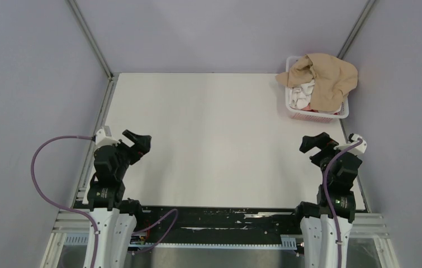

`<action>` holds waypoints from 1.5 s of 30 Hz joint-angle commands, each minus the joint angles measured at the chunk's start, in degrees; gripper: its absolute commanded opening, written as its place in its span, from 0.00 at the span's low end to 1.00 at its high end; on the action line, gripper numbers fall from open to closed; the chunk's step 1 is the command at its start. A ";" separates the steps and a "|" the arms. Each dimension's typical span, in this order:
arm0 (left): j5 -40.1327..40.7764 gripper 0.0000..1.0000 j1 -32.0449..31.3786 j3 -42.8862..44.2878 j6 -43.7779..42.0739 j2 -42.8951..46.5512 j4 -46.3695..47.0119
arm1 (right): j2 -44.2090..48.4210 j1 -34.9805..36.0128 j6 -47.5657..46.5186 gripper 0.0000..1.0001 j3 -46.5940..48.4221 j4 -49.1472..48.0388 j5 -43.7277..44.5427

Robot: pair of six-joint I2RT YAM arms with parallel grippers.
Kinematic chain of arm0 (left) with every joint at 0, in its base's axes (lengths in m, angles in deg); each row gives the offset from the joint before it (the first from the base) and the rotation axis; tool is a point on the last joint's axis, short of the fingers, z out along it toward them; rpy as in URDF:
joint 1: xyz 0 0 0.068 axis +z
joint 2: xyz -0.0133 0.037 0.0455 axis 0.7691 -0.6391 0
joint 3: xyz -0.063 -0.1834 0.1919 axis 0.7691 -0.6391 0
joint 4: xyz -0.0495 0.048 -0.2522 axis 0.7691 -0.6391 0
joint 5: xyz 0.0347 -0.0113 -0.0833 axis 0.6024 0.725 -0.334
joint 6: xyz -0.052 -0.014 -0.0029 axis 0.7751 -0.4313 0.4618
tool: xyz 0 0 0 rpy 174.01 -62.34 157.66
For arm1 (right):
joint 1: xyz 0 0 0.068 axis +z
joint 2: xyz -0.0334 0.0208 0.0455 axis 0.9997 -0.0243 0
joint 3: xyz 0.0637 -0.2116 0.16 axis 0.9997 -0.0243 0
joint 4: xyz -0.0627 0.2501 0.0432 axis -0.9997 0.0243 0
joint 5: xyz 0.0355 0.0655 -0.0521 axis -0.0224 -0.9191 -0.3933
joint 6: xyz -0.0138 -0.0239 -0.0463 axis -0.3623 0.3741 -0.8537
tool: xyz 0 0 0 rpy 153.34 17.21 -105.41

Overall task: Fold and stack the t-shirts
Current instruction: Grab crumpled tshirt from bin with the right arm

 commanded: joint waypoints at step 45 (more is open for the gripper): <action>-3.46 1.00 0.39 -2.08 0.02 -23.96 19.37 | -93.23 0.32 -20.06 0.00 92.45 -9.89 14.77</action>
